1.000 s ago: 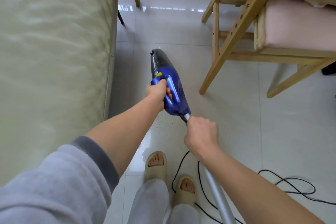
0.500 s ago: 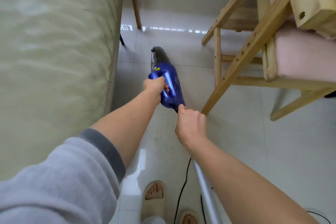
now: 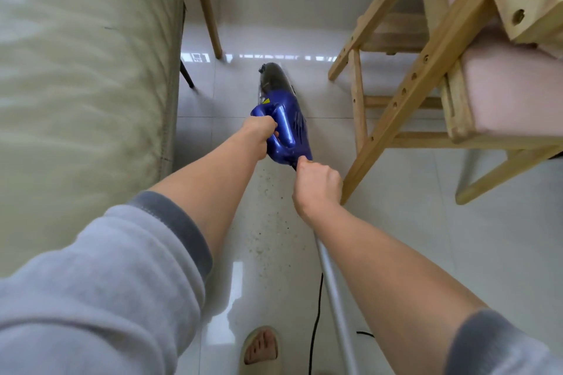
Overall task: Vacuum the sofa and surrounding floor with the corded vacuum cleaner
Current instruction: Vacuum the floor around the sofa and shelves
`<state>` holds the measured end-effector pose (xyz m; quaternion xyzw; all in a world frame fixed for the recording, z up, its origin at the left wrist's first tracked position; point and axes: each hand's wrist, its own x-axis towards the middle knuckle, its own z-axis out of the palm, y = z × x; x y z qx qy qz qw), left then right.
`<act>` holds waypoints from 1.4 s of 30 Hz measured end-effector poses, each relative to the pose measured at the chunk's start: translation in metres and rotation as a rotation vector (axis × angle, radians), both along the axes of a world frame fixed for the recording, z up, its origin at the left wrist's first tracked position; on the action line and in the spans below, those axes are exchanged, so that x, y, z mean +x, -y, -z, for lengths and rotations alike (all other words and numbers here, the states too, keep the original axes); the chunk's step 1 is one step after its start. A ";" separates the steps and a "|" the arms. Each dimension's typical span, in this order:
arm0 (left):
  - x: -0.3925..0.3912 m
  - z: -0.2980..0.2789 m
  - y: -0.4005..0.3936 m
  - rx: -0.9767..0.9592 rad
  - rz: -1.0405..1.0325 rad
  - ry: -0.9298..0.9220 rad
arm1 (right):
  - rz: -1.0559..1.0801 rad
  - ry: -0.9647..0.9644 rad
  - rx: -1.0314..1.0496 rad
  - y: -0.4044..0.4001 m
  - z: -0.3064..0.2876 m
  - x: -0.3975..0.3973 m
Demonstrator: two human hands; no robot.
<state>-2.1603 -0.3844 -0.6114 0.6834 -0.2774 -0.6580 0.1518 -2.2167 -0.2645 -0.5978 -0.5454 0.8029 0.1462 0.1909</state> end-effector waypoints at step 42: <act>-0.007 -0.061 -0.227 0.160 0.311 0.051 | 0.111 0.082 0.133 -0.236 -0.066 -0.003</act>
